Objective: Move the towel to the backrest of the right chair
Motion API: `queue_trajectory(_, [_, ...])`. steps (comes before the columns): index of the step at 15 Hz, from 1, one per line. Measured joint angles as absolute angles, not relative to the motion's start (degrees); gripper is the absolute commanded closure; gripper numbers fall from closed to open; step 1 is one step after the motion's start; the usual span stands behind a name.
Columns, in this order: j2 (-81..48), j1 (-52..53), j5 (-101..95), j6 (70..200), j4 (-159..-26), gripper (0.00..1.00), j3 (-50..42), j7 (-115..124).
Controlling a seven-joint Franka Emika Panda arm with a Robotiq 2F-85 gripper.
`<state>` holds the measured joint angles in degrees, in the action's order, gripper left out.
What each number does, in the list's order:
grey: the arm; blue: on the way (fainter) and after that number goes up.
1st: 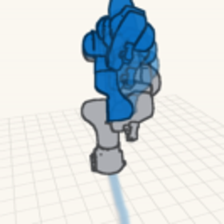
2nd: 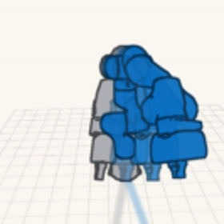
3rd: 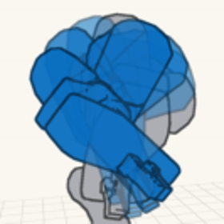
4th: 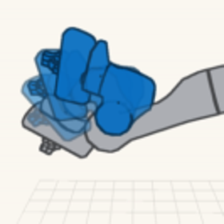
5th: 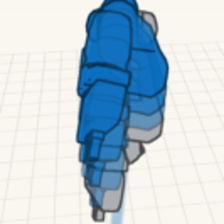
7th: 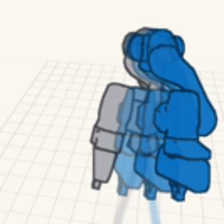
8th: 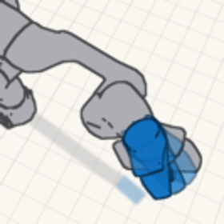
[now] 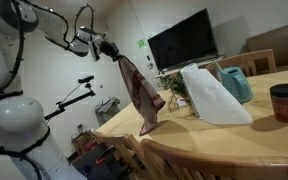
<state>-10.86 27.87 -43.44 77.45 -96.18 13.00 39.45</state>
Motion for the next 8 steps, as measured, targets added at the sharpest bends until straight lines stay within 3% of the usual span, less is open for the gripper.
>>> queue_trajectory(8, [-10.9,26.4,-41.6,80.2,-97.5,0.99,14.3,39.4])
